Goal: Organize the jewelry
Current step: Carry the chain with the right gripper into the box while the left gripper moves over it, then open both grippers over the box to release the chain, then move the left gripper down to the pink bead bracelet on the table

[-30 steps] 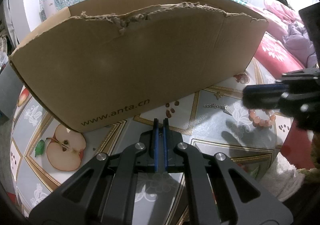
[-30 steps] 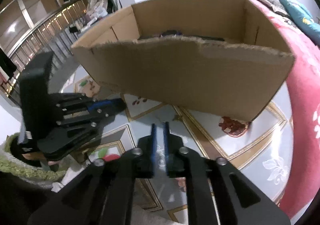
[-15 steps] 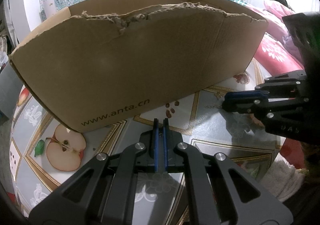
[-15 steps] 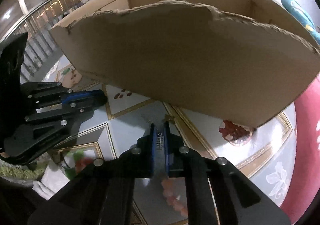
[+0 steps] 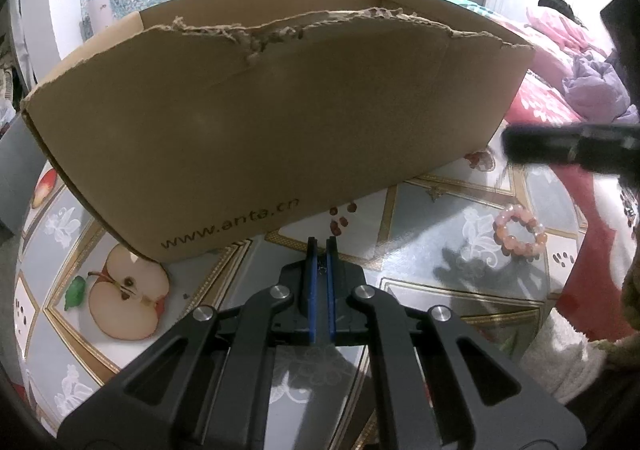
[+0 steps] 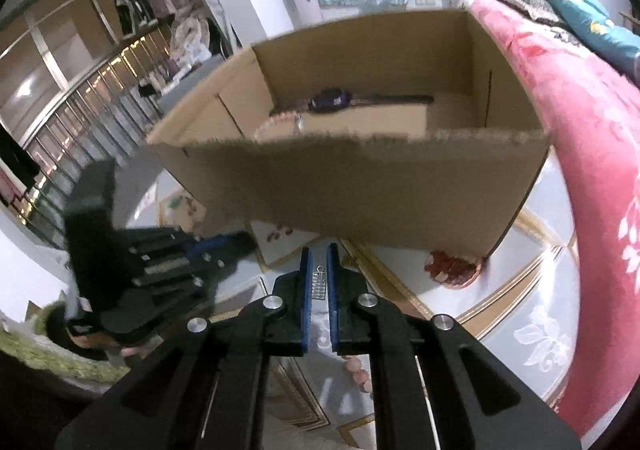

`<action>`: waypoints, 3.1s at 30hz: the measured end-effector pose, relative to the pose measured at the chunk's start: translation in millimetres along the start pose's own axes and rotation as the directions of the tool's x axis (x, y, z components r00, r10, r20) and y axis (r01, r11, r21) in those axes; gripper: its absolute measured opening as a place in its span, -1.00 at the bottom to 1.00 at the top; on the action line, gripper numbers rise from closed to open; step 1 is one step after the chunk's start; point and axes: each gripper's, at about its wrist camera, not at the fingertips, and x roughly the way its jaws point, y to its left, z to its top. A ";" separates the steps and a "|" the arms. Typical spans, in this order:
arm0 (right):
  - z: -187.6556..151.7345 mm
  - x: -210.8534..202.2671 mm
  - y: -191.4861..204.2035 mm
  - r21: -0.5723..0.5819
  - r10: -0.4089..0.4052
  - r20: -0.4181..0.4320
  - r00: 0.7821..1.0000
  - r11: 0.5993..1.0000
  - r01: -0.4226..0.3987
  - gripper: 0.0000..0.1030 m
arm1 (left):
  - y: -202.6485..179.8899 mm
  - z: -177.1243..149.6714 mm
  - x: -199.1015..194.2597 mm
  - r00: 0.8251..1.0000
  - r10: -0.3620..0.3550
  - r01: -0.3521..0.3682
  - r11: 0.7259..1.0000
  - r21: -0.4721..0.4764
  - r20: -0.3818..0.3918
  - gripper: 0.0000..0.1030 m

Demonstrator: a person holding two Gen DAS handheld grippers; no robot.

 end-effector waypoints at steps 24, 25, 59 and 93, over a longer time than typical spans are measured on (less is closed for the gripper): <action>82.7 -49.7 4.2 -0.076 0.089 0.214 0.973 0.994 -0.074 -0.86 | 16.4 56.5 -104.4 0.952 -0.218 0.236 0.970 -0.064 0.216 -0.97; 87.9 -48.4 3.4 -0.077 0.092 0.211 0.973 0.994 -0.078 -0.86 | 17.6 66.6 -106.6 0.945 -0.234 0.254 0.965 -0.059 0.229 -0.97; 165.1 2.6 -69.1 0.096 0.036 0.092 0.995 0.994 -0.045 -0.48 | 56.8 142.2 -23.4 0.963 -0.254 0.270 0.924 -0.269 0.094 -0.11; -34.7 -36.8 -88.8 0.302 -0.184 -0.128 0.975 0.929 0.215 0.23 | -106.3 32.7 20.3 0.994 -0.056 0.078 0.968 0.240 -0.096 0.72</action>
